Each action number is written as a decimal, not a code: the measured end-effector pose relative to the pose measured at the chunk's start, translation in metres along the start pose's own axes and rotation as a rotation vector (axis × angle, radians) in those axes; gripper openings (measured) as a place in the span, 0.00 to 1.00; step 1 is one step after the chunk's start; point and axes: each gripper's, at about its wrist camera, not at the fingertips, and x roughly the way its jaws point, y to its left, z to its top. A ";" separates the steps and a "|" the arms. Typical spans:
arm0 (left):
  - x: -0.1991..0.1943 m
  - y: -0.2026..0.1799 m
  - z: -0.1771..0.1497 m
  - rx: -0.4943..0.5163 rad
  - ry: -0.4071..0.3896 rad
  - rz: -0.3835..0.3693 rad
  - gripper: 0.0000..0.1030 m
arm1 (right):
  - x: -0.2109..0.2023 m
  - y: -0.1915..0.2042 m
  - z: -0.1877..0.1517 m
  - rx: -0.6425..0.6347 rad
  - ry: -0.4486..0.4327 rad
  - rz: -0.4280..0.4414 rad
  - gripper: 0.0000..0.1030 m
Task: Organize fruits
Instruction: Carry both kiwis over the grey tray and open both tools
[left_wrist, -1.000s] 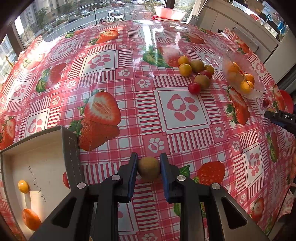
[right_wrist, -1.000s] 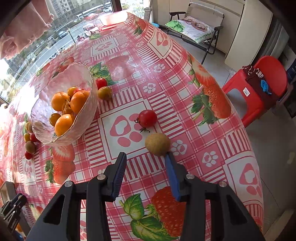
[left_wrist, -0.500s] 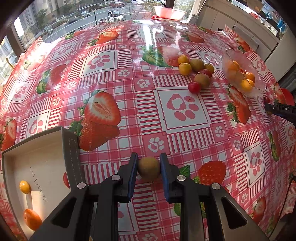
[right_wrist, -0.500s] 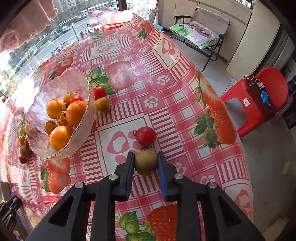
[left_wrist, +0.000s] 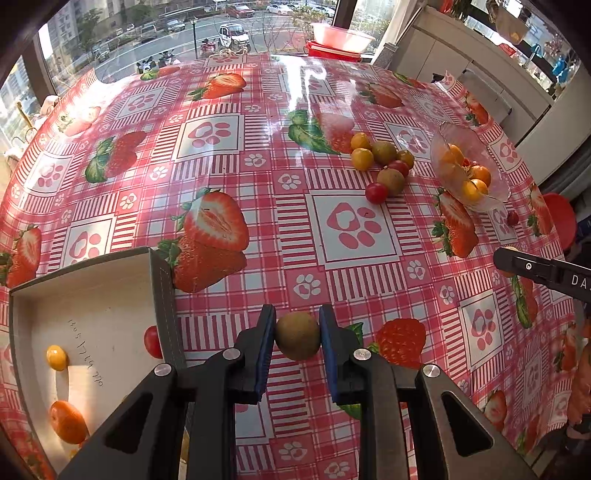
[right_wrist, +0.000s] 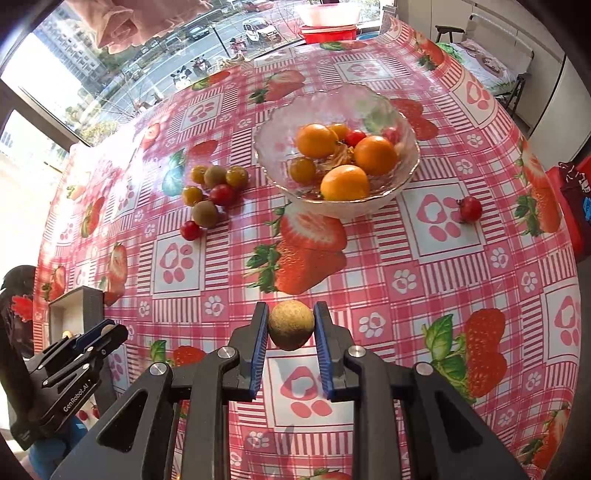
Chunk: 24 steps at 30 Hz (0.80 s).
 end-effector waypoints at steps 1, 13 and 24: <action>-0.005 0.003 -0.001 -0.007 -0.006 0.000 0.25 | -0.001 0.011 -0.001 -0.013 0.003 0.015 0.25; -0.049 0.072 -0.020 -0.142 -0.061 0.037 0.25 | 0.003 0.127 -0.008 -0.180 0.039 0.140 0.25; -0.070 0.159 -0.047 -0.262 -0.083 0.150 0.25 | 0.030 0.228 -0.020 -0.324 0.109 0.229 0.26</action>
